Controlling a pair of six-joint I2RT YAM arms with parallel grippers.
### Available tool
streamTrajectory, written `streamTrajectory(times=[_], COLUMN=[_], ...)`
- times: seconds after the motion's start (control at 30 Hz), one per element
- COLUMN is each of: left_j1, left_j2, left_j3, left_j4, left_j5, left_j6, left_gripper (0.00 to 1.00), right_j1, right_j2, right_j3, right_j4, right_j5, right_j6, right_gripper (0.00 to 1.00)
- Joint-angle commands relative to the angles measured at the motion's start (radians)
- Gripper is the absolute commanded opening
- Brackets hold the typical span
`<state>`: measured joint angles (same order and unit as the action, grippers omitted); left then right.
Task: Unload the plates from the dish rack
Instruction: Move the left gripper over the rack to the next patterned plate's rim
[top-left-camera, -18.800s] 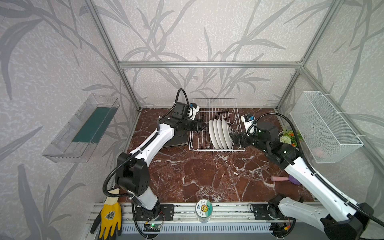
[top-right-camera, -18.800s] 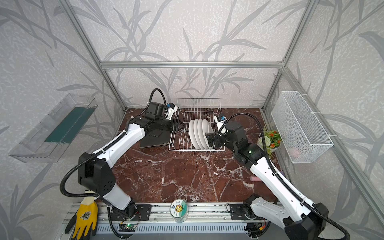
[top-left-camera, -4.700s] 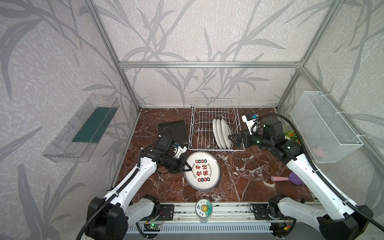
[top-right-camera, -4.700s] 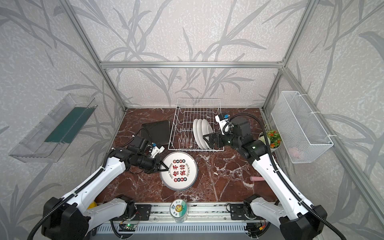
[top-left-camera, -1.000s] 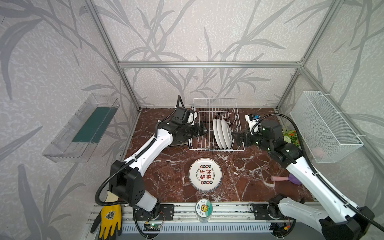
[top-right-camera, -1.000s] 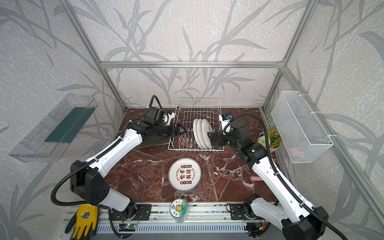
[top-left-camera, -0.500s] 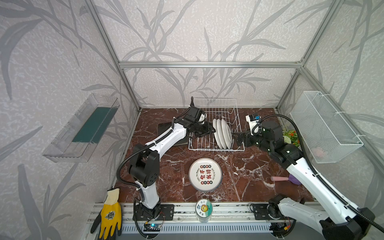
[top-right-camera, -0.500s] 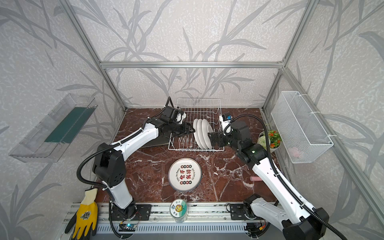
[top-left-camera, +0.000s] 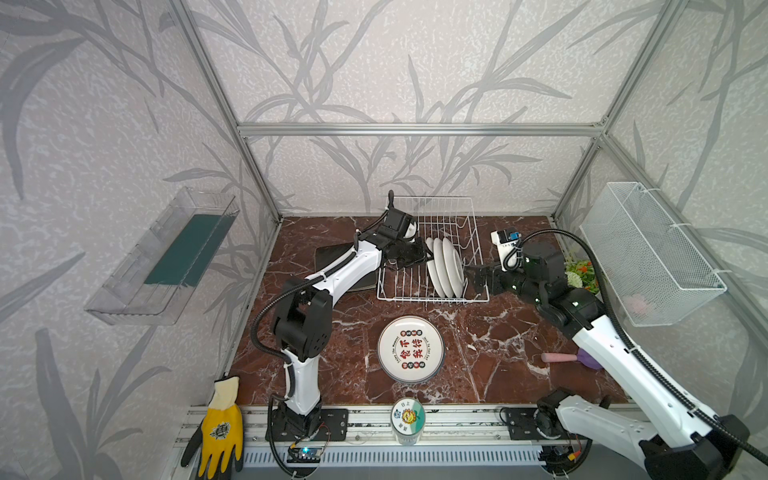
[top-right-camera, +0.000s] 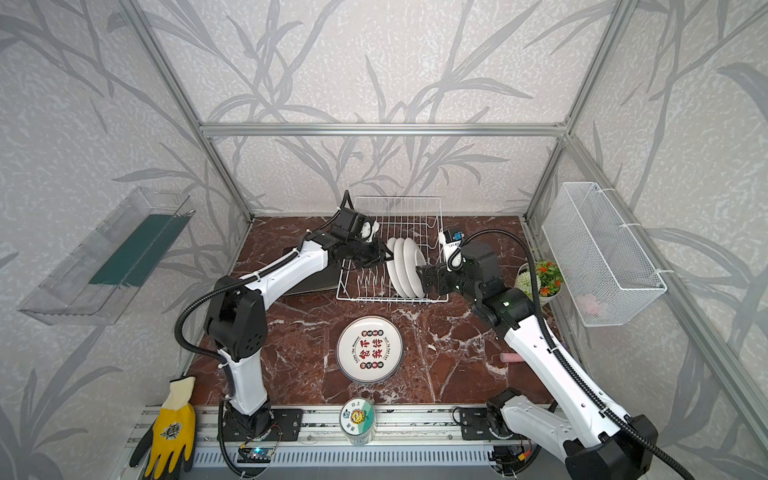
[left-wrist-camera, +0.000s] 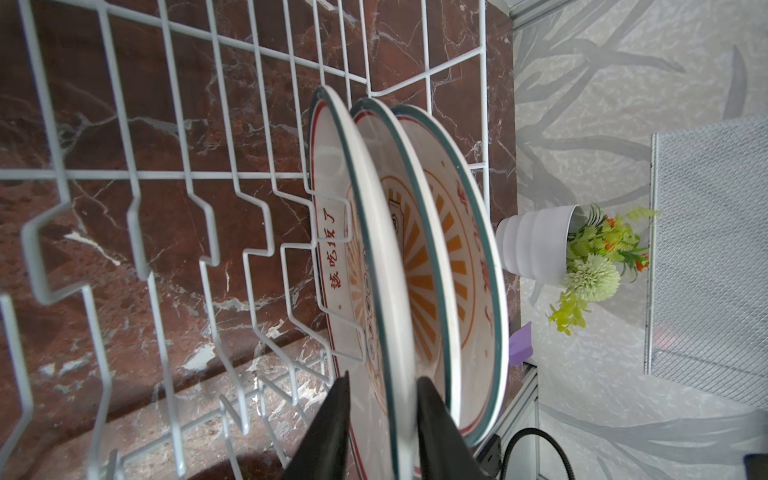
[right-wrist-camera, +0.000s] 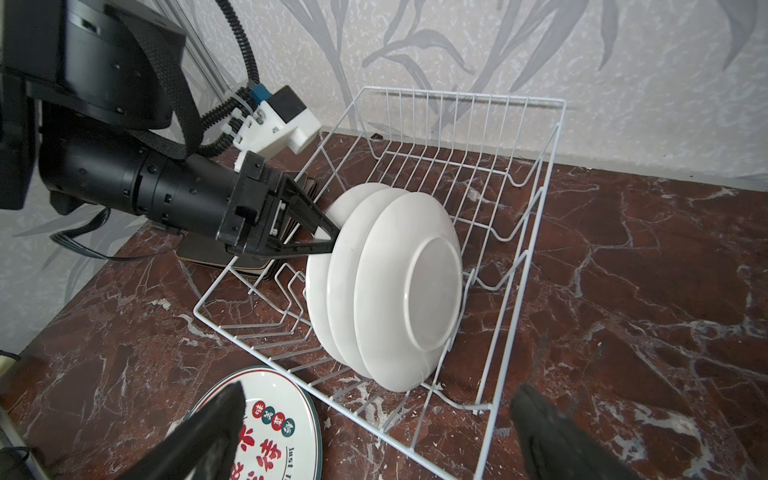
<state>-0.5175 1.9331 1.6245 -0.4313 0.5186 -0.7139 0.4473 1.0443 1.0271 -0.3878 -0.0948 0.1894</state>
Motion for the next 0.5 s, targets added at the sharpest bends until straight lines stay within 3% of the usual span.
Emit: streamTrajectory(times=[0.0,0.47], left_j1=[-0.008,-0.011], left_j2=[0.026,0.030], left_j3=[0.039,0.036], left_j4=[0.004,0.032], left_j5=[-0.012,0.012], left_j6=[-0.016,-0.089], left_gripper=[0.25,0.10], right_j1=[-0.006,-0.022], right_j2=[-0.007,0.000], right_j3=[0.001,0.026], right_j4=[0.014,-0.011], right_j5=[0.003,0.006], right_j6=[-0.014,-0.045], right_gripper=[0.99,0.99])
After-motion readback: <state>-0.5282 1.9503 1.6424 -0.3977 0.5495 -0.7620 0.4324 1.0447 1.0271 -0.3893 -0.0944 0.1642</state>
